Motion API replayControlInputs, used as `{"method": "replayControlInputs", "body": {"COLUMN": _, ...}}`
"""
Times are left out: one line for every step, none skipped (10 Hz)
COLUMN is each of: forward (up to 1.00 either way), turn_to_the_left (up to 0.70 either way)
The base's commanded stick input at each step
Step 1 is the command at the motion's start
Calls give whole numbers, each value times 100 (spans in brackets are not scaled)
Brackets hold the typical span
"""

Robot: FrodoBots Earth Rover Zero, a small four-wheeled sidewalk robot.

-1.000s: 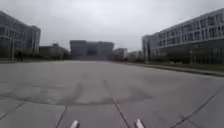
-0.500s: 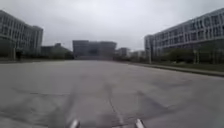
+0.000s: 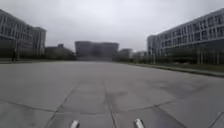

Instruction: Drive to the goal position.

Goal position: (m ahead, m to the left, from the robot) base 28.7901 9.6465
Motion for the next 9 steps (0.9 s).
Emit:
{"method": "replayControlInputs", "body": {"forward": 100, "turn_to_the_left": 0}}
{"method": "replayControlInputs", "body": {"forward": 100, "turn_to_the_left": 0}}
{"method": "replayControlInputs", "body": {"forward": 100, "turn_to_the_left": 0}}
{"method": "replayControlInputs", "body": {"forward": 100, "turn_to_the_left": 0}}
{"method": "replayControlInputs", "body": {"forward": 100, "turn_to_the_left": 0}}
{"method": "replayControlInputs", "body": {"forward": 100, "turn_to_the_left": 22}}
{"method": "replayControlInputs", "body": {"forward": 100, "turn_to_the_left": 40}}
{"method": "replayControlInputs", "body": {"forward": 100, "turn_to_the_left": 40}}
{"method": "replayControlInputs", "body": {"forward": 100, "turn_to_the_left": 0}}
